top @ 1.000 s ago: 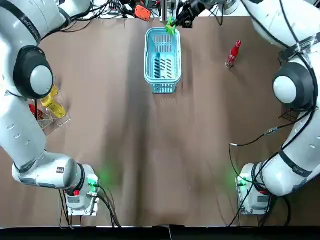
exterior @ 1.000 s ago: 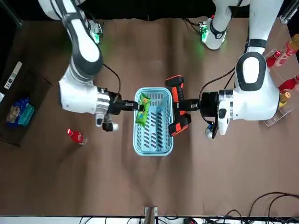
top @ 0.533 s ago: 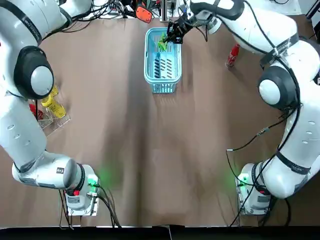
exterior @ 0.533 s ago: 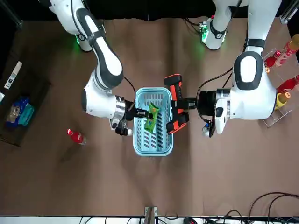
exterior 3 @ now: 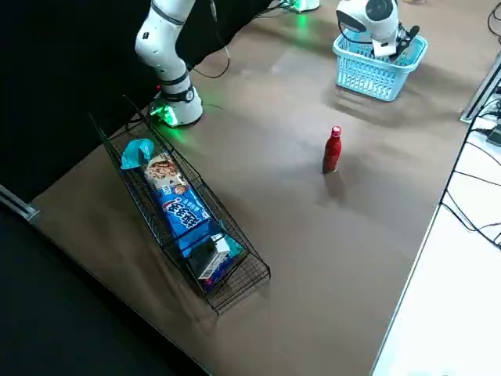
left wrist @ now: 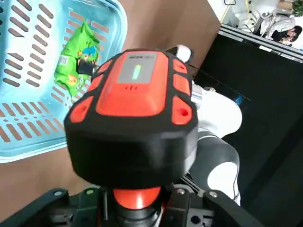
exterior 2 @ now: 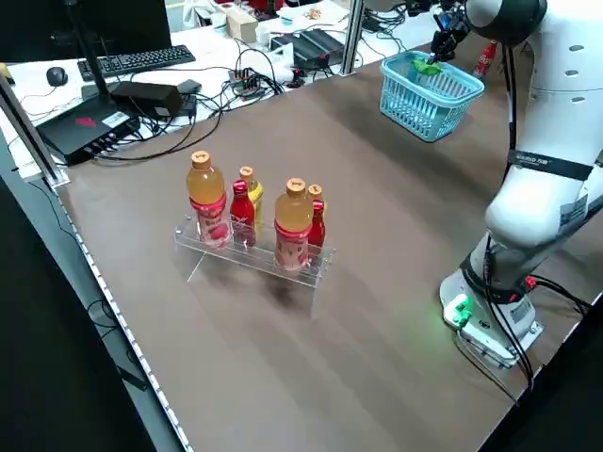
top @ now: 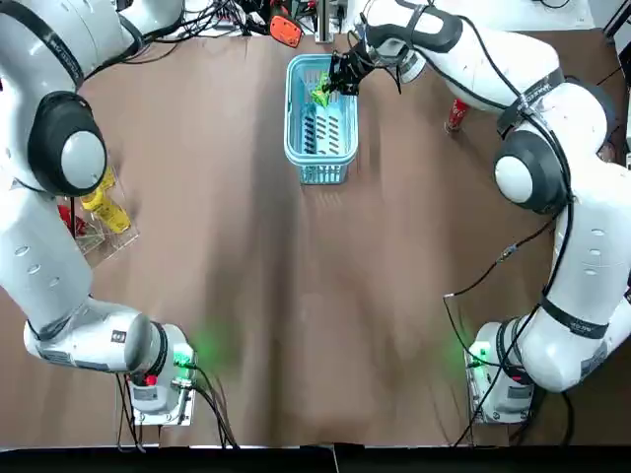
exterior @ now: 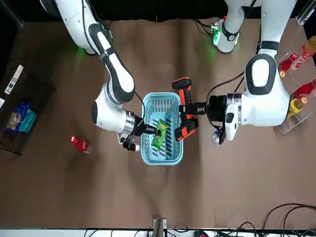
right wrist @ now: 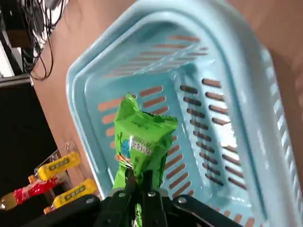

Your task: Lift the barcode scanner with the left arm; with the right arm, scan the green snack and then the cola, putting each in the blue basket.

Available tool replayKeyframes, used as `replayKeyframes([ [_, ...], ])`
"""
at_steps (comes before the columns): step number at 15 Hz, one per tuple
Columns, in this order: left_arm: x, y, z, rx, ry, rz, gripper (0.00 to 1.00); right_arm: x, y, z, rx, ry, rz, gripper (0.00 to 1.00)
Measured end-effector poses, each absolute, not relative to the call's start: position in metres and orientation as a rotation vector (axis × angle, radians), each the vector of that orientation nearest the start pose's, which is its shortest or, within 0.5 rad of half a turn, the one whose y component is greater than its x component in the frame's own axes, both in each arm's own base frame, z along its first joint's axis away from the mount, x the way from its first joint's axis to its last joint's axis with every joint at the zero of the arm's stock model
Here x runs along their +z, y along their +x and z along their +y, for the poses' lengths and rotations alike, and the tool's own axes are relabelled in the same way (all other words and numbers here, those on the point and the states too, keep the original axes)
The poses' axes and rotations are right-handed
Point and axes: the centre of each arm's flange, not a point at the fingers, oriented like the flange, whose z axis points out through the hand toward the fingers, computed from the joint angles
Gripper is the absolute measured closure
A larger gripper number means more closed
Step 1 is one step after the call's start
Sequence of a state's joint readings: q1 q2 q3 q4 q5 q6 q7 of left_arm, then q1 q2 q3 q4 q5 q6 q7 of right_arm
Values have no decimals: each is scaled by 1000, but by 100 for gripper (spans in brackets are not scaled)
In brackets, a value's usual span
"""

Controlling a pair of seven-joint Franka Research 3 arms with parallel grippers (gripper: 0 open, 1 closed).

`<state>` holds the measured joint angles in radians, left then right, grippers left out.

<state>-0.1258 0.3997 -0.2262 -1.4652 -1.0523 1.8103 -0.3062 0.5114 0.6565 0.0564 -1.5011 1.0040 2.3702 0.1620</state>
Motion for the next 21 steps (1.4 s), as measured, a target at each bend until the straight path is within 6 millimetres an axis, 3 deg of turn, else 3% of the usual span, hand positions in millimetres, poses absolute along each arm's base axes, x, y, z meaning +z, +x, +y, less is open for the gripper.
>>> replayKeyframes([
  [4,497,624,-282,-461,2078,274,67,303,623,397,99,-2313,332,89],
  [8,497,624,-282,-460,2078,275,67,309,629,392,73,-2310,338,56],
  [10,497,624,-281,-460,2078,276,67,317,638,383,50,-2302,348,56],
  [12,497,624,-282,-458,2078,271,67,337,649,365,43,-2281,352,57],
  [14,496,624,-282,-455,2078,264,67,369,658,334,122,-2251,332,59],
  [17,496,623,-284,-456,2078,260,67,410,666,264,222,-2293,266,59],
  [19,496,623,-285,-458,2079,258,67,420,671,210,232,-2395,252,59],
  [21,495,622,-286,-460,2079,256,67,415,674,160,249,-2531,246,59],
])
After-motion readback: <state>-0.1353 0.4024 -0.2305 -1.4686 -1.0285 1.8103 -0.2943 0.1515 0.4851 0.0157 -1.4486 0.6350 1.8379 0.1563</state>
